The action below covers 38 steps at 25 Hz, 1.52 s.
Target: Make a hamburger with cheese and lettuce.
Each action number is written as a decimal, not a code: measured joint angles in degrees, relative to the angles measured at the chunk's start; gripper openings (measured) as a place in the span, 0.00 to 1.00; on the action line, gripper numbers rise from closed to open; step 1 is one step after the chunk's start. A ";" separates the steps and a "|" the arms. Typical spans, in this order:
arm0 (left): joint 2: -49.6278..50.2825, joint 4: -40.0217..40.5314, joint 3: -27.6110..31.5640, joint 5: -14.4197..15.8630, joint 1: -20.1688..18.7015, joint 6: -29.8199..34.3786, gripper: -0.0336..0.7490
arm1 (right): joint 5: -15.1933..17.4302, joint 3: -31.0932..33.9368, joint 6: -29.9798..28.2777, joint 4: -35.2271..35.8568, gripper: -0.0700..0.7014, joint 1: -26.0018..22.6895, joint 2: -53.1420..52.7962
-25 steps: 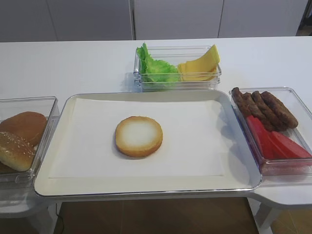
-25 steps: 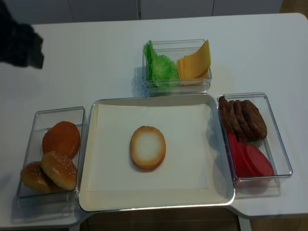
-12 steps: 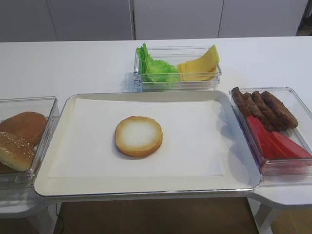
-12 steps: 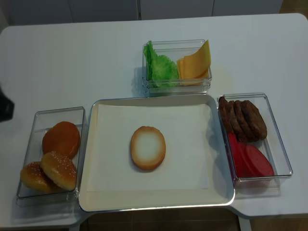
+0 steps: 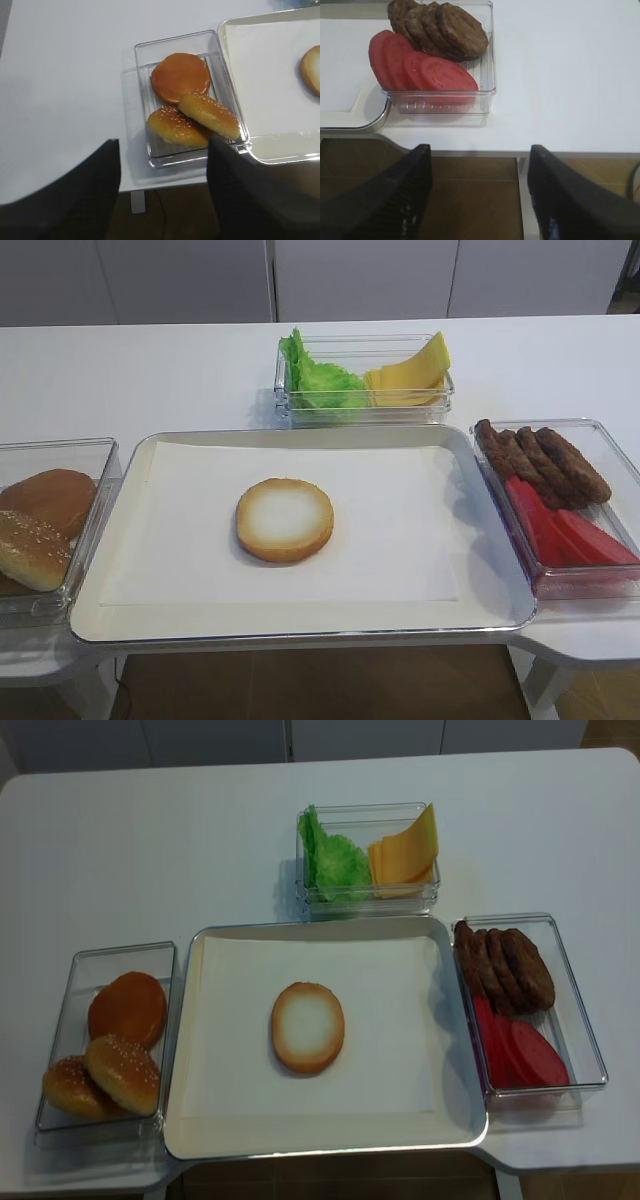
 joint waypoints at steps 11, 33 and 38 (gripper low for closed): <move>-21.03 0.00 6.17 0.67 0.00 -0.14 0.56 | 0.00 0.00 0.00 0.00 0.71 0.00 0.00; -30.81 0.03 25.33 -1.73 0.00 -3.40 0.56 | 0.00 0.00 0.00 0.00 0.71 0.00 0.00; -30.81 0.03 26.63 -3.03 0.00 -4.16 0.56 | 0.00 0.00 0.00 0.00 0.71 0.00 0.00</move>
